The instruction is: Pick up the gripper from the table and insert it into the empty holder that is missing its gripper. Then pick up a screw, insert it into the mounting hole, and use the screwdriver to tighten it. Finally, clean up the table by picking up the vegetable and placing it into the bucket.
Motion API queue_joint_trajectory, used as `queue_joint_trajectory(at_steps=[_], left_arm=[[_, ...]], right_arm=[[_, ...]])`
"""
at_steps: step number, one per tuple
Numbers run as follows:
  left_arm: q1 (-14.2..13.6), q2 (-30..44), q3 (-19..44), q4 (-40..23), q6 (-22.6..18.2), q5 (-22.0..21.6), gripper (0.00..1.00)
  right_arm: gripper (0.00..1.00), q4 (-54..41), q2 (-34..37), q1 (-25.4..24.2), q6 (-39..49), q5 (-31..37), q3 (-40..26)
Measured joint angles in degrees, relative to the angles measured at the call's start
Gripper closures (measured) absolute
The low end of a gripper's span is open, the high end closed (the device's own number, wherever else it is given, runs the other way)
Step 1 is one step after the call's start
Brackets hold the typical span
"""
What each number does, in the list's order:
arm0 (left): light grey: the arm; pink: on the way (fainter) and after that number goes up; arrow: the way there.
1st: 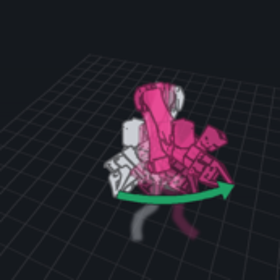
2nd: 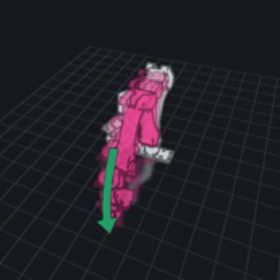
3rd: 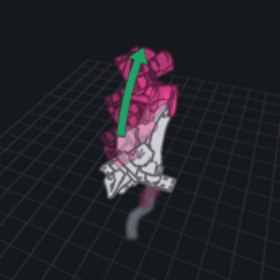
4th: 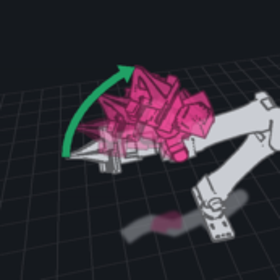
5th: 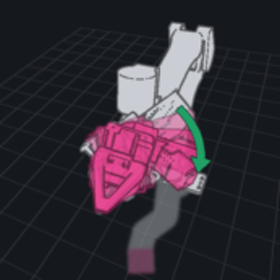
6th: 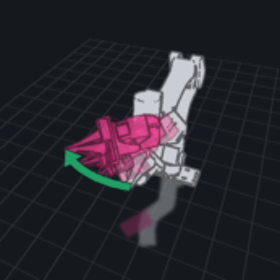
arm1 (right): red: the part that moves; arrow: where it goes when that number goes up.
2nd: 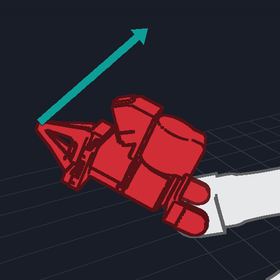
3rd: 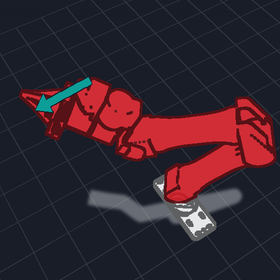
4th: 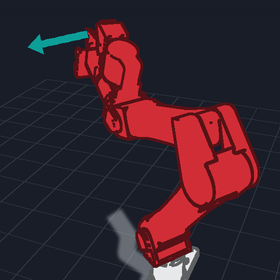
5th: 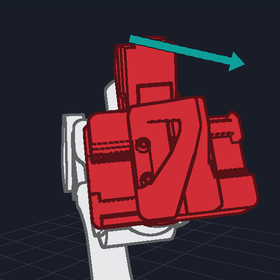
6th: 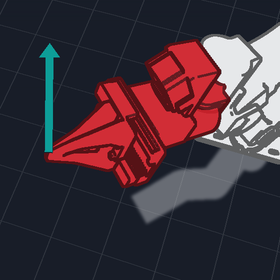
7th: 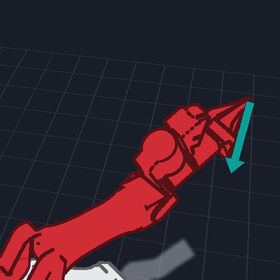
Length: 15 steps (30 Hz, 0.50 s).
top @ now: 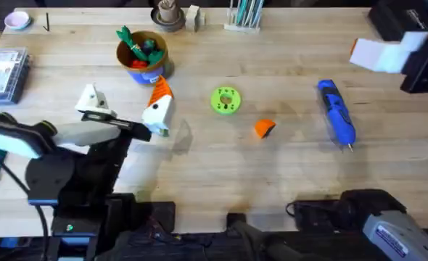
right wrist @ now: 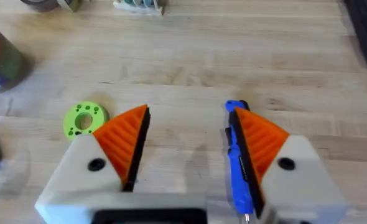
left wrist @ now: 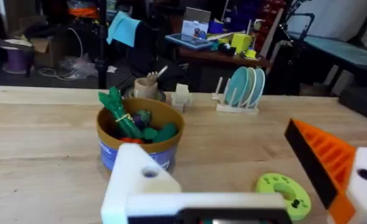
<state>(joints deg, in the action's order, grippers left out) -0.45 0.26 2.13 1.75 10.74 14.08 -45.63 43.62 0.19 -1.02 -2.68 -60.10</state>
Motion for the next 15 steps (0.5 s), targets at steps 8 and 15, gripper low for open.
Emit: queue_joint_trajectory(at_steps=[8,15], left_arm=[[0.0,0.0,-1.8,-0.6,0.0,2.7,0.008],[0.0,0.0,-1.8,-0.6,0.1,2.9,0.008]], right_arm=[[0.163,0.0,0.0,0.0,0.0,0.0,0.0],[0.163,0.0,0.0,0.0,0.0,0.0,0.0]])
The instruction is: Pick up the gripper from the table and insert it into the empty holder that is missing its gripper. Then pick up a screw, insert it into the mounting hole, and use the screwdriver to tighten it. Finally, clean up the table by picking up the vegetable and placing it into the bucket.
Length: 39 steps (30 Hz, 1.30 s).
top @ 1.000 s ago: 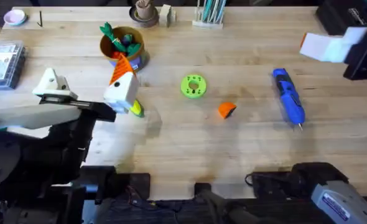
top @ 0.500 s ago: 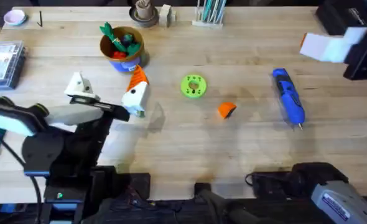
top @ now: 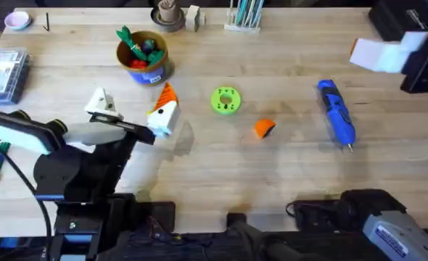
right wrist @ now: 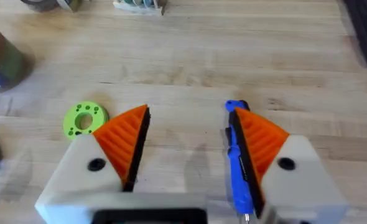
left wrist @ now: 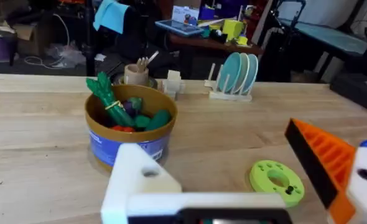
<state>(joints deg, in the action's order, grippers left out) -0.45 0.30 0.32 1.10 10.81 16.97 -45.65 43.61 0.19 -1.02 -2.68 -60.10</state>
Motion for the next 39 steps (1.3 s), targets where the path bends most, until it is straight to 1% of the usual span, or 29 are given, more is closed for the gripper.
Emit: queue_joint_trajectory(at_steps=[3,6,12,16,22,39], left_arm=[[0.0,0.0,0.0,-0.7,0.1,1.5,0.008],[0.0,0.0,0.0,-4.2,0.2,5.0,0.008],[0.0,0.0,0.0,-4.0,0.1,12.4,0.008],[0.0,0.0,0.0,-4.1,0.1,15.2,0.008],[0.0,0.0,0.0,-4.1,0.1,16.7,0.008],[0.0,0.0,0.0,-4.1,0.1,16.9,0.008]], right_arm=[[0.163,0.0,0.0,0.0,0.0,0.0,0.0],[0.163,0.0,0.0,0.0,0.0,0.0,0.0],[0.163,0.0,0.0,0.0,0.0,0.0,0.0],[0.163,0.0,0.0,0.0,0.0,0.0,0.0],[0.163,0.0,0.0,0.0,0.0,0.0,0.0],[0.163,0.0,0.0,0.0,0.0,0.0,0.0]])
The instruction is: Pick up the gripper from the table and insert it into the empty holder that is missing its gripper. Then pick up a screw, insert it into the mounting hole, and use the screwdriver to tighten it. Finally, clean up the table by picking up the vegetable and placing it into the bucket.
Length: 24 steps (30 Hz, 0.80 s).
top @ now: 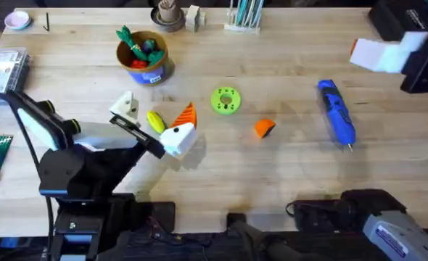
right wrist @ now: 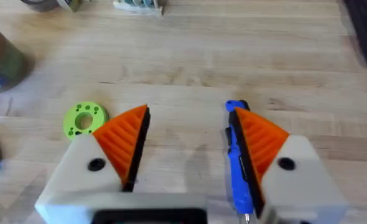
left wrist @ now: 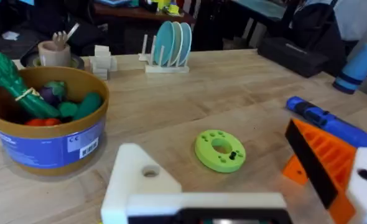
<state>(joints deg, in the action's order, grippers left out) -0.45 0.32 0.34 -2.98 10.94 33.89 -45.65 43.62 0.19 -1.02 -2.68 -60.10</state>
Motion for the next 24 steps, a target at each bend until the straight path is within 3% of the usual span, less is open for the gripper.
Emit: queue_joint_trajectory(at_steps=[5,10,17,24], left_arm=[[0.0,0.0,0.0,0.0,0.0,1.7,0.008],[0.0,0.0,0.0,-0.2,-0.4,6.3,0.008],[0.0,0.0,0.0,-1.6,-6.4,17.8,0.008],[0.0,0.0,0.0,-2.1,-9.3,22.9,0.008]], right_arm=[[0.163,0.0,0.0,0.0,0.0,0.0,0.0],[0.163,0.0,0.0,0.0,0.0,0.0,0.0],[0.164,0.0,0.0,0.0,0.0,0.0,0.0],[0.162,0.0,0.0,0.0,0.0,0.0,0.0]])
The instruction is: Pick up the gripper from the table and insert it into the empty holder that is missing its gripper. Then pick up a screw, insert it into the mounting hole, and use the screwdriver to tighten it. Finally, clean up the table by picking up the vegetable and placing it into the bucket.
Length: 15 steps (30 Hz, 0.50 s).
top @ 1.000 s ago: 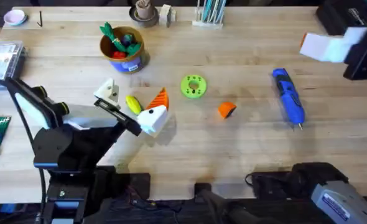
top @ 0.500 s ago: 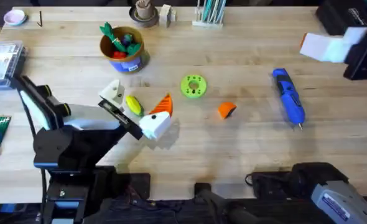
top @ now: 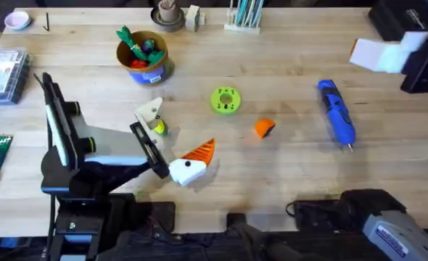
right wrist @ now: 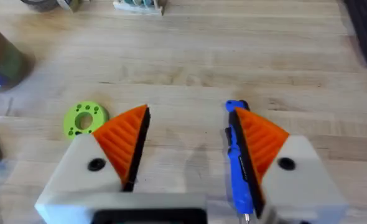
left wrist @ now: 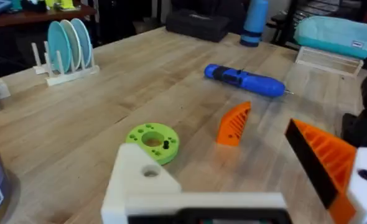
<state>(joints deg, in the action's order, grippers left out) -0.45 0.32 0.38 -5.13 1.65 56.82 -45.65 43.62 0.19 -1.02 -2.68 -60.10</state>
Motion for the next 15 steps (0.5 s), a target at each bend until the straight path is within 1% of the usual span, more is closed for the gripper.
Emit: queue_joint_trajectory(at_steps=[12,15], left_arm=[[0.0,0.0,0.0,-0.7,-0.8,4.8,0.007],[0.0,0.0,0.0,-0.9,-0.8,5.9,0.007]], right_arm=[[0.163,0.0,0.0,0.0,0.0,0.0,0.0],[0.163,-1.5,0.0,0.0,0.0,0.0,0.0]])
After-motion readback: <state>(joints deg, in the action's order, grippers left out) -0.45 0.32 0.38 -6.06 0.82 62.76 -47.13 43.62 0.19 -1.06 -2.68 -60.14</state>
